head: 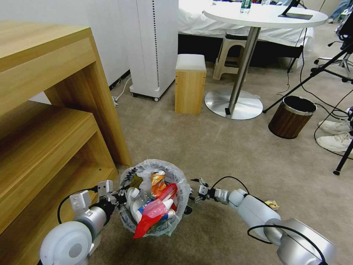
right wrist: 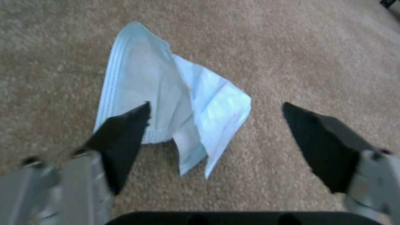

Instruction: Pick up the trash bin and place the garbage on the floor into it.

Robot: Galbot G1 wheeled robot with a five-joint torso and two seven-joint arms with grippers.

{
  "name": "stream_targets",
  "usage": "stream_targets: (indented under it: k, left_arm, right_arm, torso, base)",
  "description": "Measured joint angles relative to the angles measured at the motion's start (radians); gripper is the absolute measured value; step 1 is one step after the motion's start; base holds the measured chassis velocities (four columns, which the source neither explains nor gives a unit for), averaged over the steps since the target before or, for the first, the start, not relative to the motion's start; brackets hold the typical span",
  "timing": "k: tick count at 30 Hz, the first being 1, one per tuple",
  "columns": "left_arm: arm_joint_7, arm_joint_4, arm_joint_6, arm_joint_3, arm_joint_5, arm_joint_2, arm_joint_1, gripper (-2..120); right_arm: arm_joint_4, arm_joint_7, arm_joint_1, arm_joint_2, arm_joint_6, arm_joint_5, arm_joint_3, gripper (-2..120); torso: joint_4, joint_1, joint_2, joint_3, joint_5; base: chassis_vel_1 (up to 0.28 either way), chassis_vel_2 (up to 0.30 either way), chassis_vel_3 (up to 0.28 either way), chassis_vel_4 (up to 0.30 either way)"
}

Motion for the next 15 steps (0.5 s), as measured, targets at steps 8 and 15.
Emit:
stream_targets:
  k: [8, 15]
  left_arm:
    - [0.005, -0.003, -0.007, -0.001, 0.005, -0.003, 0.002, 0]
    - [0.015, -0.009, -0.014, -0.007, 0.012, -0.006, 0.013, 0]
  right_arm:
    - [0.000, -0.004, -0.001, 0.005, 0.003, 0.007, 0.000, 51]
    - [0.002, -0.026, -0.007, 0.007, 0.008, 0.029, 0.004, 22]
  torso:
    - [0.0000, 0.000, 0.000, 0.000, 0.0000]
    - [0.0000, 0.000, 0.000, 0.000, 0.0001]
  base:
    - [0.000, 0.000, 0.000, 0.000]
    - [0.000, 0.000, 0.000, 0.000]
